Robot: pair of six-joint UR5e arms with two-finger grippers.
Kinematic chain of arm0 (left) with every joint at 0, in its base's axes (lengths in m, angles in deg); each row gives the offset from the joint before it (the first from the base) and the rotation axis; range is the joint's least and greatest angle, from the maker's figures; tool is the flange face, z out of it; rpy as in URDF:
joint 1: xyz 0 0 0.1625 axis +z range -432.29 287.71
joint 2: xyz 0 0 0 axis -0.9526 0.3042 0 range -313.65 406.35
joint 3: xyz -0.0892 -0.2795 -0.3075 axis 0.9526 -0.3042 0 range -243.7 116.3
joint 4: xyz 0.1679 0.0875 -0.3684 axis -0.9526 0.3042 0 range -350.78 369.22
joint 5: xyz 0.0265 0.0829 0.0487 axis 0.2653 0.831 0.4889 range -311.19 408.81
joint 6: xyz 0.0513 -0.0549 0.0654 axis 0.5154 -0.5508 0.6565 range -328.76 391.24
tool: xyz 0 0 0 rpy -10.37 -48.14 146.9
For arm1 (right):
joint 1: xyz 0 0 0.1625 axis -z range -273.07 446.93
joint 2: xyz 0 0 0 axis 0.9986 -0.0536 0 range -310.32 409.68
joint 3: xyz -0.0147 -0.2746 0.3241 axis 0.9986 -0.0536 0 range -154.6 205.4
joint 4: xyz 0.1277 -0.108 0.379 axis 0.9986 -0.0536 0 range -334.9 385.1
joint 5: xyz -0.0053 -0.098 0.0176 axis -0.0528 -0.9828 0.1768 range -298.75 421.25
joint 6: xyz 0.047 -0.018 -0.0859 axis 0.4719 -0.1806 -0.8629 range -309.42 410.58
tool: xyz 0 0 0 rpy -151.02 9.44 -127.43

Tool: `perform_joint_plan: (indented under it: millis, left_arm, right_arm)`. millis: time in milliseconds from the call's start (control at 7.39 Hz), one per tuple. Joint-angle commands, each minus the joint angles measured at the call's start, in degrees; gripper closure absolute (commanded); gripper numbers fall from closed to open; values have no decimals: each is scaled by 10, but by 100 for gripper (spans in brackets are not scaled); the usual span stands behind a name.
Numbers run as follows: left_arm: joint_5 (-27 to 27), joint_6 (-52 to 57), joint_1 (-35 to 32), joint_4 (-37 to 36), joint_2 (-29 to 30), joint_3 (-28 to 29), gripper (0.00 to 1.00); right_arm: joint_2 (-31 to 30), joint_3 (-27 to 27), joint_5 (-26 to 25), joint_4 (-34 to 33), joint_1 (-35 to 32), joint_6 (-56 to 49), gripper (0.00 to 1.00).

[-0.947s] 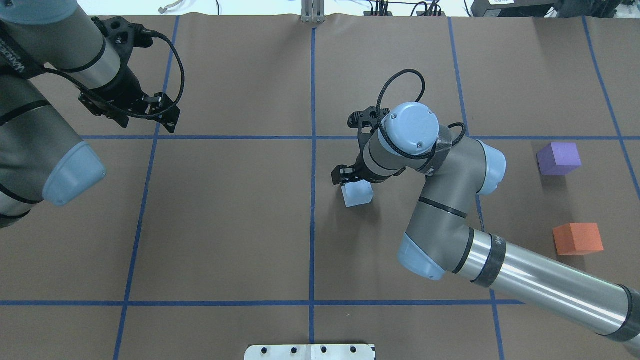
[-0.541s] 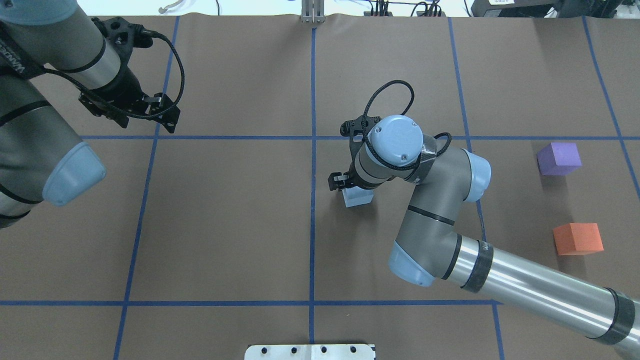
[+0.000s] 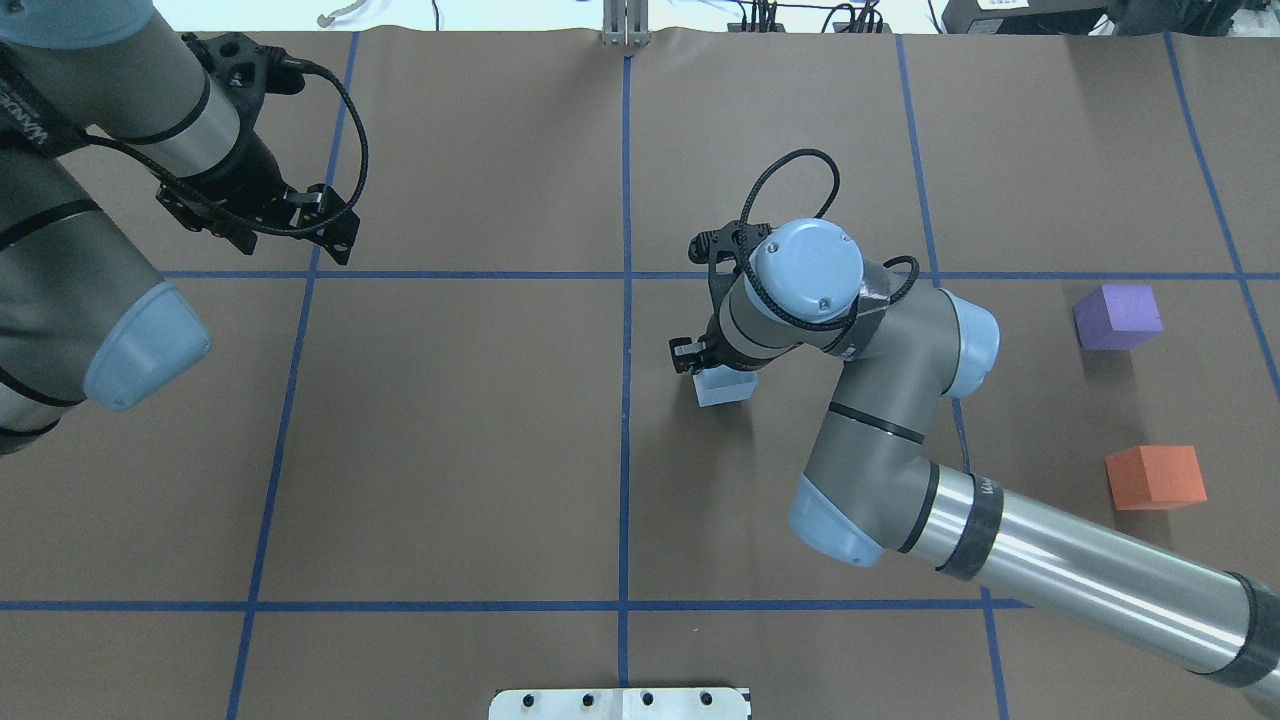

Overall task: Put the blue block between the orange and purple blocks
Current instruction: 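Carry the light blue cube with the right gripper between the purple and orange cubes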

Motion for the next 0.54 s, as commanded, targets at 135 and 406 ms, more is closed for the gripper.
perform_joint_plan:
  millis: [135,406]
  left_arm:
    - [0,-3,0,-1,1,-1,0]
    - [1,-3,0,-1,0,-5,0]
  right_arm:
    - [-244,186,103,4,-136,0,100]
    - [-348,209,136,14,-206,-4,100]
